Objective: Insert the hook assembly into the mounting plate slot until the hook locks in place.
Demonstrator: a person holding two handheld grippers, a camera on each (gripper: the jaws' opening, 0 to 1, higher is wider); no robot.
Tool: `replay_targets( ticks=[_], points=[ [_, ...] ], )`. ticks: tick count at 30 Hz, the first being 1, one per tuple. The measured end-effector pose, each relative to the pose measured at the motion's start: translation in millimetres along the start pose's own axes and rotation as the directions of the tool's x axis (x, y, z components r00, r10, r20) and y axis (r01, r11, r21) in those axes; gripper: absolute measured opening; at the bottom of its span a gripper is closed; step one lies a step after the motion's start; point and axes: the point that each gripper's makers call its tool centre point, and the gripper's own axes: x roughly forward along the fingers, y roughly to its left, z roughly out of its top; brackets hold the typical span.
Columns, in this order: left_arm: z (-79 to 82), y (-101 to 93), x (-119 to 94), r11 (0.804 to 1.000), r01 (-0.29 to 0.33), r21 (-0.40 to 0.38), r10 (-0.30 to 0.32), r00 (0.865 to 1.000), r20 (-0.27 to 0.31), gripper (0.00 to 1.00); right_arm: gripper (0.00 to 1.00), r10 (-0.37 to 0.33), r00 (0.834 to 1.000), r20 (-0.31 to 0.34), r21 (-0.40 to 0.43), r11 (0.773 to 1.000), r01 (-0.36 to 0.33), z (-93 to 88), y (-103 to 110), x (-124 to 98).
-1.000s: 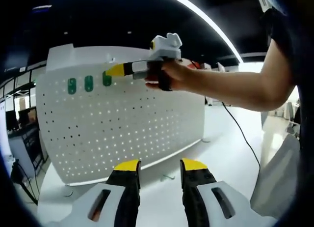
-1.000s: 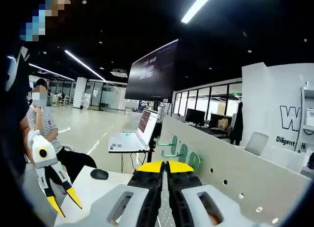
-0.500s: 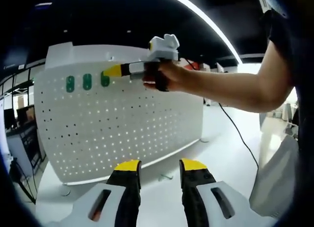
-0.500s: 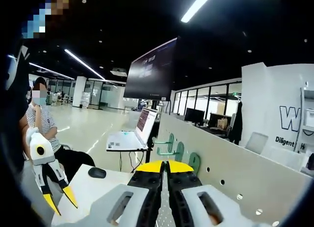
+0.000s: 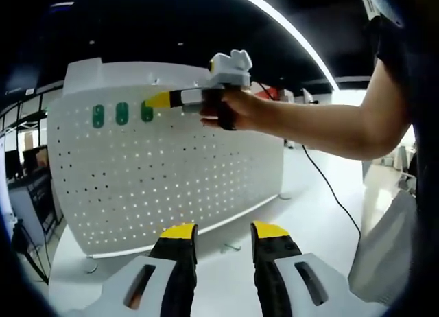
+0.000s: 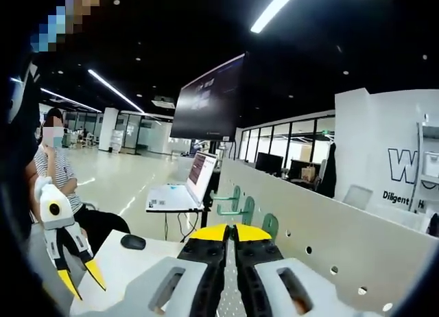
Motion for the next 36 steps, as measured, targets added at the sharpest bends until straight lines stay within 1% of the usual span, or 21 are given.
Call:
replay_targets(
  ticks=[2,4,8,13,18,23,29,34,36],
  points=[
    [-0.1,0.0,-0.1,1.000,0.000,0.000,0.000,1.000,0.000,0.32,0.04,-0.003,1.000,0.000,-0.004,1.000,0.003,-0.1,0.0,-0.7],
    [0.0,0.1,-0.3,1.000,-0.001,0.000,0.001,1.000,0.001,0.32,0.10,-0.009,1.000,0.014,-0.008,1.000,0.009,2.1,0.0,-2.5],
    [-0.4,-0.4,-0.2,1.000,0.000,0.000,0.000,1.000,0.000,0.32,0.11,-0.018,1.000,0.009,-0.019,1.000,0.018,0.9,-0.2,-6.4],
    [-1.0,-2.5,0.7,1.000,0.006,0.003,-0.006,1.000,-0.003,0.32,0.15,-0.038,0.999,0.018,-0.012,0.999,0.038,-0.1,-0.5,-16.2],
    [-1.9,-4.3,1.6,1.000,0.012,0.004,-0.012,1.000,-0.008,0.32,0.18,-0.057,0.998,0.016,-0.015,0.998,0.058,-2.8,0.7,-26.7],
    [-2.9,-7.4,2.9,1.000,0.021,0.007,-0.021,1.000,-0.013,0.32,0.18,-0.094,0.996,0.005,0.003,0.996,0.094,-13.1,-2.2,-43.0],
    [-4.9,-12.5,4.8,0.999,0.037,0.011,-0.037,0.999,-0.022,0.32,0.18,-0.126,0.992,-0.019,0.021,0.992,0.127,-27.4,1.3,-64.8],
    [-6.1,-16.1,5.7,0.999,0.048,0.015,-0.047,0.998,-0.027,0.32,0.18,-0.163,0.986,-0.031,0.045,0.985,0.164,-38.3,-1.5,-85.3],
    [-6.6,-16.8,5.9,0.999,0.050,0.017,-0.049,0.998,-0.029,0.32,0.18,-0.174,0.984,-0.038,0.053,0.983,0.176,-42.5,0.8,-91.5]
  ],
)
